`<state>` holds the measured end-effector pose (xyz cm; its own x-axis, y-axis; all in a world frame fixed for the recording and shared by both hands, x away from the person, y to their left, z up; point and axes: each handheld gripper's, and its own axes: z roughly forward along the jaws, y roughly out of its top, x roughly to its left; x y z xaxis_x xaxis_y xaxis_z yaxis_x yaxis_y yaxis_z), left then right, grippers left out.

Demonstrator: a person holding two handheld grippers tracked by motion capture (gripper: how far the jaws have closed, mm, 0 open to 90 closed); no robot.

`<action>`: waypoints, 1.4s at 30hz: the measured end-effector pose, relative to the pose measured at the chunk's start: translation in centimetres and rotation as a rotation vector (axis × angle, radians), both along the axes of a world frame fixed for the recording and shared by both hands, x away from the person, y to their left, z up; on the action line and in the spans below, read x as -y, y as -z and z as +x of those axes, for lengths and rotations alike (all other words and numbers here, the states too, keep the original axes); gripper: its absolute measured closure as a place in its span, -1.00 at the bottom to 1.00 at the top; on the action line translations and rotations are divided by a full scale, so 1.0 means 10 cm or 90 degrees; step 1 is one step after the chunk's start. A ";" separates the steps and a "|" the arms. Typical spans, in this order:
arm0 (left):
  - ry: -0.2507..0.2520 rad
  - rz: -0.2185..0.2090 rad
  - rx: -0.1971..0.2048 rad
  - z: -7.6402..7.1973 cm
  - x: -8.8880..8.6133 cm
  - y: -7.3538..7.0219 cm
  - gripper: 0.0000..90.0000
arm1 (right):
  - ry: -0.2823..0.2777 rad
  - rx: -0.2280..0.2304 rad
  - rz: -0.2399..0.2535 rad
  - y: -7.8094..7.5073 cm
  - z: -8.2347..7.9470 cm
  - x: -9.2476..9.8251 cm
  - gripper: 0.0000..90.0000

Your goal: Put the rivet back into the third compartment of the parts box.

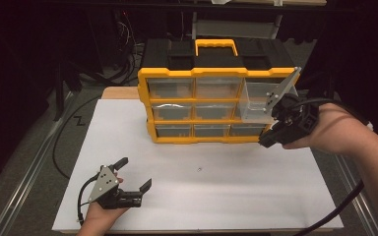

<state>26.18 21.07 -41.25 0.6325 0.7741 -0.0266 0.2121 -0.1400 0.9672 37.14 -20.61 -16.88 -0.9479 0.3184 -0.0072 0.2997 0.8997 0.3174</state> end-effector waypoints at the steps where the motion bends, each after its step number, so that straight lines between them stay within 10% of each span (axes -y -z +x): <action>1: 0.000 0.000 0.000 0.00 0.00 0.00 -1.00 | 0.000 0.001 0.001 -0.02 0.00 0.00 0.86; 24: -0.001 -0.001 -0.003 -0.01 -0.02 0.00 -1.00 | 0.026 0.022 -0.011 -0.69 0.29 -0.06 0.86; 42: 0.000 0.001 -0.005 -0.02 -0.02 0.01 -1.00 | 0.068 0.053 -0.029 -0.69 0.71 -0.14 0.86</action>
